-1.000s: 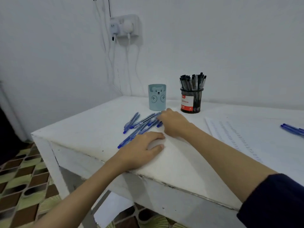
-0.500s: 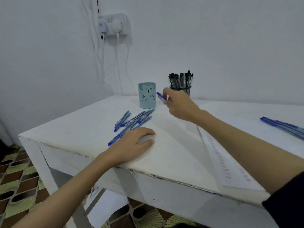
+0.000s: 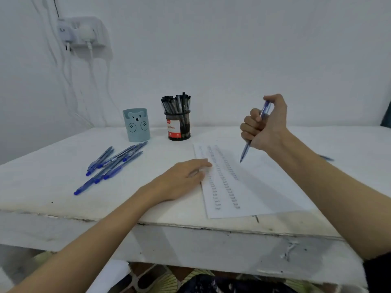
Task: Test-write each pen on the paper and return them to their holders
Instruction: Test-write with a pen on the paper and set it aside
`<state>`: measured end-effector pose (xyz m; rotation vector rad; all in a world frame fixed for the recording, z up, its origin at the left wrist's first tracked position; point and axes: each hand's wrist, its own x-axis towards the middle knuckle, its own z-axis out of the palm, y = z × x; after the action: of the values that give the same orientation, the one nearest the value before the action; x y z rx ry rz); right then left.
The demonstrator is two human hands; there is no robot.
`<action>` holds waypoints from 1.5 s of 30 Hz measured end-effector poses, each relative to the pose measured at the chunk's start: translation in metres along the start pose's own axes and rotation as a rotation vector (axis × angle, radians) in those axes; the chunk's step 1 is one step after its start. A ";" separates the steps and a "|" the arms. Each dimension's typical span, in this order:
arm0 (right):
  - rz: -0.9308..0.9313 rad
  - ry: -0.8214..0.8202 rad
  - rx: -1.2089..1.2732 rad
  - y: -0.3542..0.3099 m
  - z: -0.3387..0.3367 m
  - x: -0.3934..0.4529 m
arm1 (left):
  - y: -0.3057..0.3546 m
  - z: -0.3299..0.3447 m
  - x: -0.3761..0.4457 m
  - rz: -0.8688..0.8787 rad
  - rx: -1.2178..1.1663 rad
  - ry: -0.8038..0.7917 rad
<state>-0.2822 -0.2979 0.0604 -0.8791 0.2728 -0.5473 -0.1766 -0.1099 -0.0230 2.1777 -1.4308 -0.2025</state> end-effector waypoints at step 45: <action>-0.351 -0.103 -1.204 0.059 -0.044 -0.001 | 0.010 0.021 0.054 0.050 0.064 0.030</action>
<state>-0.2821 -0.2961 -0.0134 -2.1443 0.3543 -0.6478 -0.1692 -0.1680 -0.0274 2.1834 -1.4921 -0.1069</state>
